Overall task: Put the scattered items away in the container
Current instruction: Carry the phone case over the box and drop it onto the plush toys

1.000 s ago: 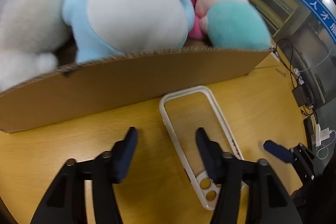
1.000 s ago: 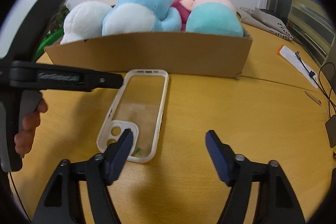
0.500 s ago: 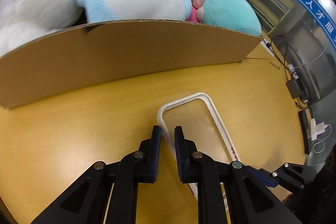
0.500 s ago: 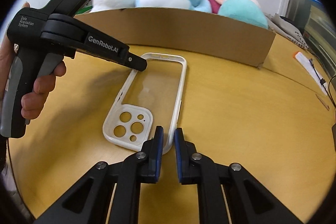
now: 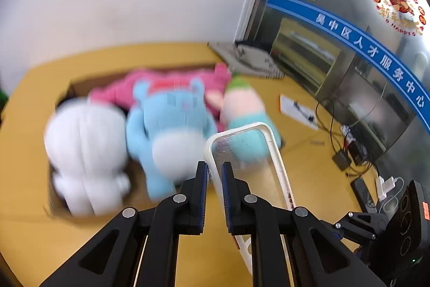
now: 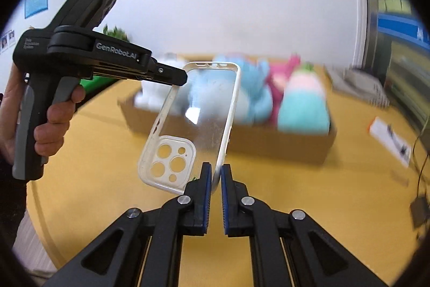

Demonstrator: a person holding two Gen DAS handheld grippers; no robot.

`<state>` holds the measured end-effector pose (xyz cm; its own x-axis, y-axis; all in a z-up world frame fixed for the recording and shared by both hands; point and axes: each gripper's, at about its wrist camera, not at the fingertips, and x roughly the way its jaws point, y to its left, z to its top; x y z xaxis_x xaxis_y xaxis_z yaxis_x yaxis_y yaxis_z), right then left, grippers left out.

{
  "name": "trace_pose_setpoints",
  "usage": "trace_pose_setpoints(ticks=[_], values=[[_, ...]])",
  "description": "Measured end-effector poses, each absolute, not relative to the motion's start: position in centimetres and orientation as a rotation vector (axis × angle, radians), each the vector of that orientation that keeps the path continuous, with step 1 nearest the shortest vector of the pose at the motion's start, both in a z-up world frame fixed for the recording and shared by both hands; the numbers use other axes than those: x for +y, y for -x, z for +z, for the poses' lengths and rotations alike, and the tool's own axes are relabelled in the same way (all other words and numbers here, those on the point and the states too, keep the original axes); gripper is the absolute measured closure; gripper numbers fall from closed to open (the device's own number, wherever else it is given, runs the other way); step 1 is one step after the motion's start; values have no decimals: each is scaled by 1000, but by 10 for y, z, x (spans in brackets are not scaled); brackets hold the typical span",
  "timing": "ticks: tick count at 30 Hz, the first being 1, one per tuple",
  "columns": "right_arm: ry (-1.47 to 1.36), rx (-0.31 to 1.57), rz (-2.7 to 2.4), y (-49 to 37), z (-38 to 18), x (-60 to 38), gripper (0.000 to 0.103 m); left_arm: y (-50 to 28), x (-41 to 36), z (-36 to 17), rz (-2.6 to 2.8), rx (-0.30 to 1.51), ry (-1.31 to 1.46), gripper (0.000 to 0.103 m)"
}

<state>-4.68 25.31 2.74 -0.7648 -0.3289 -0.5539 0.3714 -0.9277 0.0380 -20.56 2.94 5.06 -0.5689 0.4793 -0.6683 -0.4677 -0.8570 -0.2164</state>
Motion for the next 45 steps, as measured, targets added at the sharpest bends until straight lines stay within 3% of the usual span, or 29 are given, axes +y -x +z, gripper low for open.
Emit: trace_pose_setpoints(ticks=[6, 11, 21, 27, 32, 34, 35, 36, 37, 38, 39, 40, 45], values=[[-644, 173, -2722, 105, 84, 248, 96, 271, 36, 106, 2437, 77, 911, 92], [-615, 146, -2750, 171, 108, 256, 96, 341, 45, 119, 2430, 86, 898, 92], [-817, 163, -2747, 292, 72, 279, 98, 464, 90, 35, 2320, 81, 1110, 92], [-1041, 173, -2691, 324, 12, 276, 98, 491, 103, -29, 2337, 176, 1278, 93], [-1046, 112, -2680, 312, 6, 281, 97, 486, 100, -33, 2369, 212, 1279, 91], [-1038, 103, -2682, 304, 10, 281, 92, 482, 96, -23, 2396, 205, 1255, 80], [-1031, 99, -2682, 300, 13, 281, 80, 478, 96, -17, 2414, 213, 1238, 75], [-1019, 99, -2689, 293, 18, 280, 71, 472, 93, -9, 2435, 217, 1215, 60], [-1007, 101, -2699, 287, 22, 278, 49, 466, 89, -1, 2454, 209, 1190, 42], [-994, 106, -2712, 281, 26, 277, 29, 458, 85, 7, 2473, 193, 1159, 33], [-968, 116, -2734, 272, 31, 274, 23, 445, 78, 16, 2497, 178, 1118, 20], [-947, 127, -2749, 265, 35, 272, 22, 432, 72, 23, 2524, 173, 1082, 12], [-898, 185, -2795, 227, 42, 258, 22, 337, 29, 44, 2588, 90, 941, 0]])
